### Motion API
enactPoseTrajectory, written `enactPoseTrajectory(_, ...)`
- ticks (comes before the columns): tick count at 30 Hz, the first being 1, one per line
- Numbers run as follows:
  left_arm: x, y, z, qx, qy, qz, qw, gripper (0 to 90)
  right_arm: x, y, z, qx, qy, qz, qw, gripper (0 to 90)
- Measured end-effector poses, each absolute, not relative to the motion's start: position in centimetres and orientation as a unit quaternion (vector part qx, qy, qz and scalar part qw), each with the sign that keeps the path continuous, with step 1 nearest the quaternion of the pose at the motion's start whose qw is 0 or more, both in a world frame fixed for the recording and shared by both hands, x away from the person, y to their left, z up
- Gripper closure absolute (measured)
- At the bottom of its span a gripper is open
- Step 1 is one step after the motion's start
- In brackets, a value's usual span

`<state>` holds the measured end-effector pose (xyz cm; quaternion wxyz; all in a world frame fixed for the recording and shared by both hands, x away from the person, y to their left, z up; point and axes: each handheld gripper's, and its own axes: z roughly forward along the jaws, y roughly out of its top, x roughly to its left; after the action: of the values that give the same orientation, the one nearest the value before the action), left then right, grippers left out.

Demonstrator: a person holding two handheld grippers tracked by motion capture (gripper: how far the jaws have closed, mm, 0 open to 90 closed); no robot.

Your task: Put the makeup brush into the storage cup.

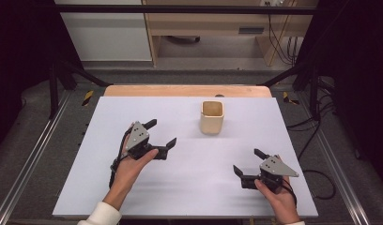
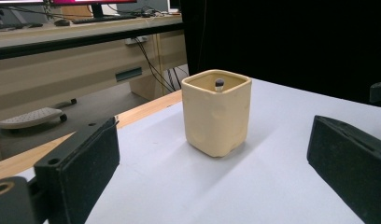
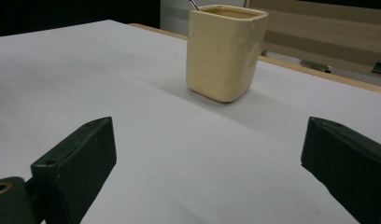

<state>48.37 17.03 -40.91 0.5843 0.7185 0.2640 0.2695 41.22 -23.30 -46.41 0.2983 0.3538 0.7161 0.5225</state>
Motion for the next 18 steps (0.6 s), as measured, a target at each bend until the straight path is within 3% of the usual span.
enactPoseTrajectory(18,47.2,20.1,-41.0,0.714,0.268,0.28,0.583,1.9,41.2,-23.3,-46.4,0.355,0.716,0.521,0.299,3.6)
